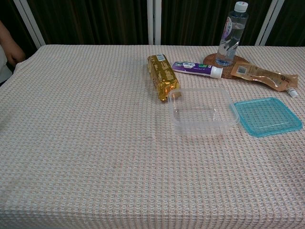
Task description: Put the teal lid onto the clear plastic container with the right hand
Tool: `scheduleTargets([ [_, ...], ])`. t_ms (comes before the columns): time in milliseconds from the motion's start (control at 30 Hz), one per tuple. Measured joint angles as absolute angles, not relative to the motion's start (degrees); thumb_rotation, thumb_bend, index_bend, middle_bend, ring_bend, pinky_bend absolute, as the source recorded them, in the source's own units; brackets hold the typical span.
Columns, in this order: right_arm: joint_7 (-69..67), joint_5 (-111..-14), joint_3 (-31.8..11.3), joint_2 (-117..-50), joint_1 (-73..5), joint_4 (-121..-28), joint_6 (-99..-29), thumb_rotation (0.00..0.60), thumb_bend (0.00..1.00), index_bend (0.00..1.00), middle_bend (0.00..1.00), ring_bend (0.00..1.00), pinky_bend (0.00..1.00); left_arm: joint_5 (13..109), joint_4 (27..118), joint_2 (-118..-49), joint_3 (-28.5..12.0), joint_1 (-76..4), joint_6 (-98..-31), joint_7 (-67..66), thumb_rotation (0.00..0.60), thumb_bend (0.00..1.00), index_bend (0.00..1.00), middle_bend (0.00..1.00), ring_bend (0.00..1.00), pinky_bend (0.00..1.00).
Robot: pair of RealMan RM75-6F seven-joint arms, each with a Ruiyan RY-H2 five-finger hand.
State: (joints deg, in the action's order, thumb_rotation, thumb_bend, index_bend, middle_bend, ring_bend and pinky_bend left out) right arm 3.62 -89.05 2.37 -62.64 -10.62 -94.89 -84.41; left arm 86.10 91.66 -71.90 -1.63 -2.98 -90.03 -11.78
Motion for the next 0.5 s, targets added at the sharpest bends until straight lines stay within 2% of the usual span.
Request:
scheduleTargets([
  [267,5.68,-88.32,2.14,-62.17,-10.6,-97.06,-81.87,0.6,0.0,0.0,0.06,0.0,0.0,87.3,90.83,-72.17,-1.52,-2.98,-90.26,-11.09,0.6,0.0,0.1,0.08,0.0,0.04],
  [500,10.82,-83.51,0.77,-62.88,-15.76,-98.76,-69.76,0.6,0.0,0.0,0.06,0.0,0.0,88.05,91.03,-72.22,-1.75,-3.78,-89.41,-11.21,0.6,0.0,0.1,0.08,0.0,0.04],
])
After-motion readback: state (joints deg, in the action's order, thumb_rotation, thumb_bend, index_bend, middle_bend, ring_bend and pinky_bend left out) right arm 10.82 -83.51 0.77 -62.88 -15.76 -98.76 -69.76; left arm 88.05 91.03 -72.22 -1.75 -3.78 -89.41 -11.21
